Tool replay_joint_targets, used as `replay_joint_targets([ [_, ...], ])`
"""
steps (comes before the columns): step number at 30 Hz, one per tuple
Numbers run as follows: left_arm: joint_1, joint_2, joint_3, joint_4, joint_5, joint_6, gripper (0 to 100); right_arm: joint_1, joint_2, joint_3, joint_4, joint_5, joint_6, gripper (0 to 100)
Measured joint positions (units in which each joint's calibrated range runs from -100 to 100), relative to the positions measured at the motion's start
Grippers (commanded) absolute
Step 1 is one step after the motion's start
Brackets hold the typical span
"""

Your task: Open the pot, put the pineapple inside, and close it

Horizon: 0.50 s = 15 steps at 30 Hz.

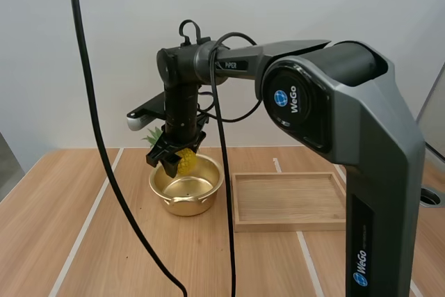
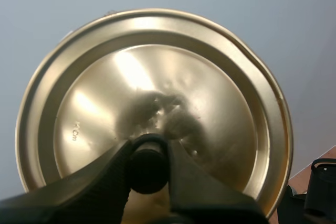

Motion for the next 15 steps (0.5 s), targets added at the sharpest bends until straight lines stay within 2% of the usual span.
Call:
replay_joint_targets([
  [15, 0.00, -0.5, 0.0, 0.0, 0.0, 0.0, 0, -0.6, 4.5, 0.0, -0.9, -0.2, -0.6, 0],
])
